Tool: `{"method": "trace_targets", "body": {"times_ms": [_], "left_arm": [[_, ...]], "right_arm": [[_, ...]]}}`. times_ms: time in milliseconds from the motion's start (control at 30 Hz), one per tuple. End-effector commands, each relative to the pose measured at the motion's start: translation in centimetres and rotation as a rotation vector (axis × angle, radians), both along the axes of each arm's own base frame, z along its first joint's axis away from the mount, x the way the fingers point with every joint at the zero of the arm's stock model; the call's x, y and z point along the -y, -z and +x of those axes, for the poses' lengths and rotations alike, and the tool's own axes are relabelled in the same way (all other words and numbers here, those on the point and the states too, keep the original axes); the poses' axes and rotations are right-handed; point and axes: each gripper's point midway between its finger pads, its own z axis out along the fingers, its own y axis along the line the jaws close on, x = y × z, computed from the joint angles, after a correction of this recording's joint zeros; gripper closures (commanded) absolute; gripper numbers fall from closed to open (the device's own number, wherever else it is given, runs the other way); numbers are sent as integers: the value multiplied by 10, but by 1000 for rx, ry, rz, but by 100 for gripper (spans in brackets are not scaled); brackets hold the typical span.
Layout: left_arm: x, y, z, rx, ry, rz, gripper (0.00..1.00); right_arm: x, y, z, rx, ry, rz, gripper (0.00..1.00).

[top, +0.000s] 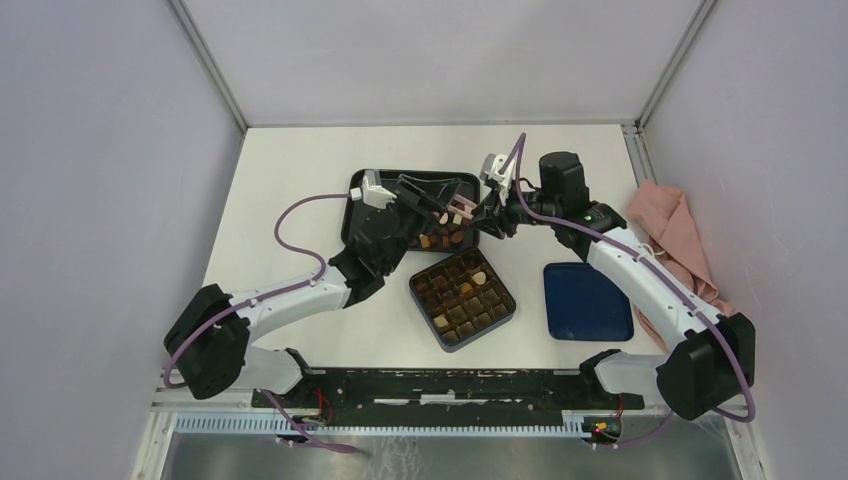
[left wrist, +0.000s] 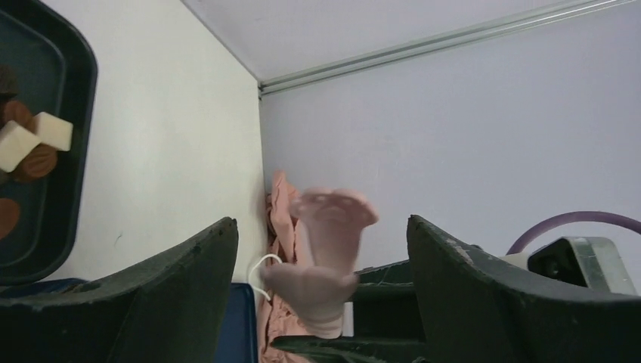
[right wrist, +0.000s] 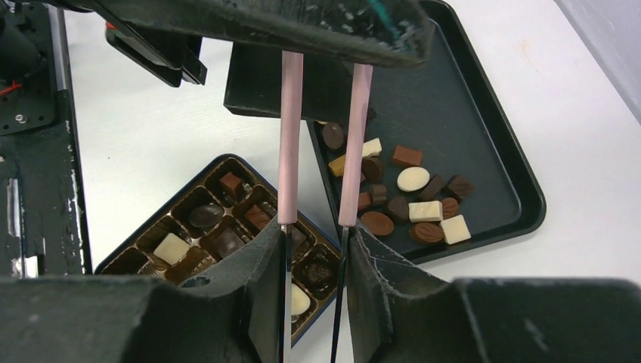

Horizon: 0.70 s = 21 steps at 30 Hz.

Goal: Pack the chocolate
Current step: Adjust the clamp.

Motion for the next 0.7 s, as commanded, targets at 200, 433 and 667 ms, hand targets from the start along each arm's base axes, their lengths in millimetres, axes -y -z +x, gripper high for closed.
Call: {"method": "trace_targets", "body": {"times_ms": [200, 433, 667], "left_arm": [[21, -26, 9, -20, 0, -202, 72], [21, -28, 8, -53, 7, -288, 98], [5, -33, 5, -65, -34, -374, 98]], "right_arm": [[0, -18, 13, 109, 8, -71, 64], [2, -22, 7, 143, -18, -71, 53], [12, -21, -5, 180, -88, -24, 2]]}}
